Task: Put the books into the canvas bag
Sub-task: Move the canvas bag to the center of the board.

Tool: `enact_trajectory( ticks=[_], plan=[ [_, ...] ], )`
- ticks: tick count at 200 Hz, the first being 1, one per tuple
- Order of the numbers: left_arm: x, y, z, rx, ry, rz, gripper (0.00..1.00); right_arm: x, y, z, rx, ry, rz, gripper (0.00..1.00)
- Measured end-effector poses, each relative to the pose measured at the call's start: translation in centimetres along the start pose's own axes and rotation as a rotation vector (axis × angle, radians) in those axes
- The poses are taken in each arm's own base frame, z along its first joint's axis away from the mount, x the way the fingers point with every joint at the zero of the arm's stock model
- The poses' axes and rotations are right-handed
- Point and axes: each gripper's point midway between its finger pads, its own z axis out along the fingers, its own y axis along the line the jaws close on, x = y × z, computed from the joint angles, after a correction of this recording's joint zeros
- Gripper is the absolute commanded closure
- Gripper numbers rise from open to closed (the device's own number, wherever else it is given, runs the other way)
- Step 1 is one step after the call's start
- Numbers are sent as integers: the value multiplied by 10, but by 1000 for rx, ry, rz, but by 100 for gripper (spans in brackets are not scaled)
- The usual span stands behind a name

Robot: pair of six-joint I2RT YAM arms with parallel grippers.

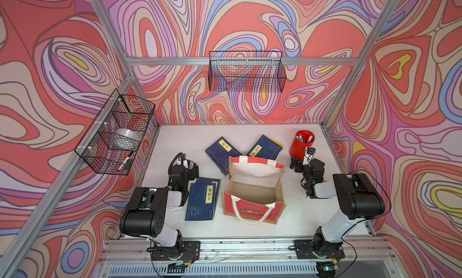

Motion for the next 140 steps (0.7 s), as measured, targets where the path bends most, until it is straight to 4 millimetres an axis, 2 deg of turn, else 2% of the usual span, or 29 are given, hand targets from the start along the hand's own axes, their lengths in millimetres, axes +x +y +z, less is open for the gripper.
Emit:
enact_trajectory(
  ticks=[140],
  plan=[
    [0,0,0,1,0,0,0,1,1,0,-9,6,-4,2]
  ],
)
